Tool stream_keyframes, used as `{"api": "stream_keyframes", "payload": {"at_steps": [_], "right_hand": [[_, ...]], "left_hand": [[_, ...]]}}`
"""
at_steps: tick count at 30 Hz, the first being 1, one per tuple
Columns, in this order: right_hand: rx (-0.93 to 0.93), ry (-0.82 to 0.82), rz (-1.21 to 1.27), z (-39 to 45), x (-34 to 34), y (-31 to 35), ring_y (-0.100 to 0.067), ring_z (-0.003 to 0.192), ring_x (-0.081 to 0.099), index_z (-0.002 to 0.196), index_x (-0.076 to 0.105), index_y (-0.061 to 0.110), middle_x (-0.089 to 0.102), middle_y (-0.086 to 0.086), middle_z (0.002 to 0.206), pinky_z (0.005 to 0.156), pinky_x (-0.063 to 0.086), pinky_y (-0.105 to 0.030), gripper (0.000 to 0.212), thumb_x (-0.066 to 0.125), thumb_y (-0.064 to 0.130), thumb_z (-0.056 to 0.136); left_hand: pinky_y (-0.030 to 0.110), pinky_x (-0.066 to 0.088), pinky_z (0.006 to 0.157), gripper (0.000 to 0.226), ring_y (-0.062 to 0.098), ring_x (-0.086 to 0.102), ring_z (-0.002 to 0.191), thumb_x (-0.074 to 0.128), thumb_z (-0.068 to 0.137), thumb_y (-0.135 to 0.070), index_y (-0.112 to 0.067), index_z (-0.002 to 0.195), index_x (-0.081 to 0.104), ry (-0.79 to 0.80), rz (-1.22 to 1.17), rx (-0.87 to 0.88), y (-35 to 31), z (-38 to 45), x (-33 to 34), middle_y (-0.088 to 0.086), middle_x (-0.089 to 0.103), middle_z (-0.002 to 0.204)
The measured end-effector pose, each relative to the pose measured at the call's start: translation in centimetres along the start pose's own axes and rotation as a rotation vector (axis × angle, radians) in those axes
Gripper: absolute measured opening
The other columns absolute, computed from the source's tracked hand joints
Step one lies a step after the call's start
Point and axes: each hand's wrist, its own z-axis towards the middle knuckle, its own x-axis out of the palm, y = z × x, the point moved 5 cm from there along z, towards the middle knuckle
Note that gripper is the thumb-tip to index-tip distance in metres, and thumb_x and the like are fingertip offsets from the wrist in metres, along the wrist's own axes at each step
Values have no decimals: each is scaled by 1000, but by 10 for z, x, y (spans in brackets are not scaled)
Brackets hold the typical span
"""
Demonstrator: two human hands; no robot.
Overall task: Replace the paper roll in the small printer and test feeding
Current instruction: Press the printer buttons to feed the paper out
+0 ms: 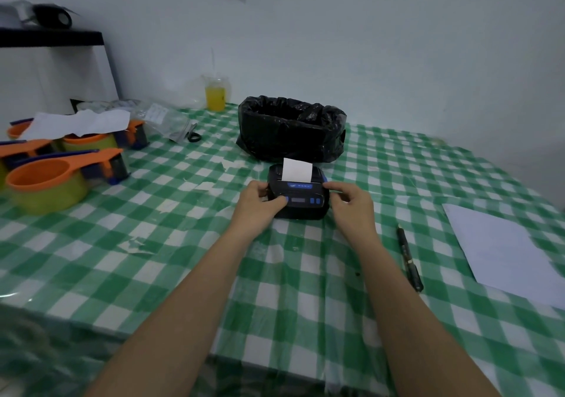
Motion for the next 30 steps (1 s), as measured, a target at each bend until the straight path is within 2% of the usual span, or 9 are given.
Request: {"api": "stream_keyframes", "payload": {"at_steps": [5, 11, 15, 23, 27, 30], "right_hand": [[1, 6, 7, 0, 0, 0, -8, 72, 52, 103, 69, 21, 66, -7, 114, 58, 40, -19, 26, 49, 9, 92], [-3, -6, -3, -3, -1, 4, -20, 98, 61, 104, 68, 19, 64, -6, 117, 80, 53, -32, 25, 49, 9, 92], [-17, -6, -31, -5, -2, 7, -18, 105, 59, 106, 68, 18, 64, -4, 117, 92, 53, -36, 26, 48, 9, 92], [-50, 17, -97, -11, -2, 15, -10, 100, 55, 105, 68, 18, 55, 6, 108, 97, 50, -36, 23, 51, 10, 92], [-67, 31, -112, -12, -1, 17, -13, 102, 57, 105, 68, 18, 53, 5, 108, 95, 51, -38, 21, 53, 13, 91], [-69, 35, -112, -13, -1, 16, -14, 101, 57, 106, 68, 18, 53, 5, 107, 94, 51, -37, 21, 54, 13, 91]], "left_hand": [[26, 37, 86, 45, 10, 48, 104, 65, 83, -24, -13, 123, 48, -1, 0, 2, 0, 0, 0, 3, 53, 130], [27, 39, 90, 46, 11, 48, 107, 64, 83, -24, -13, 125, 48, 4, -2, 6, -1, -1, 0, 5, 52, 133], [26, 37, 89, 45, 11, 48, 106, 61, 86, -25, -15, 128, 47, 18, 10, 17, -1, -3, 0, 4, 51, 135], [27, 40, 88, 45, 12, 51, 103, 57, 90, -29, -14, 130, 46, -41, 18, 49, -4, -3, -4, 2, 52, 131], [31, 43, 99, 42, 13, 50, 113, 60, 88, -27, -15, 127, 49, -75, 46, 110, -4, 0, -6, 3, 50, 131], [32, 44, 101, 38, 14, 51, 114, 60, 88, -27, -17, 123, 53, -77, 76, 128, -1, 2, -7, 2, 49, 129]]}}
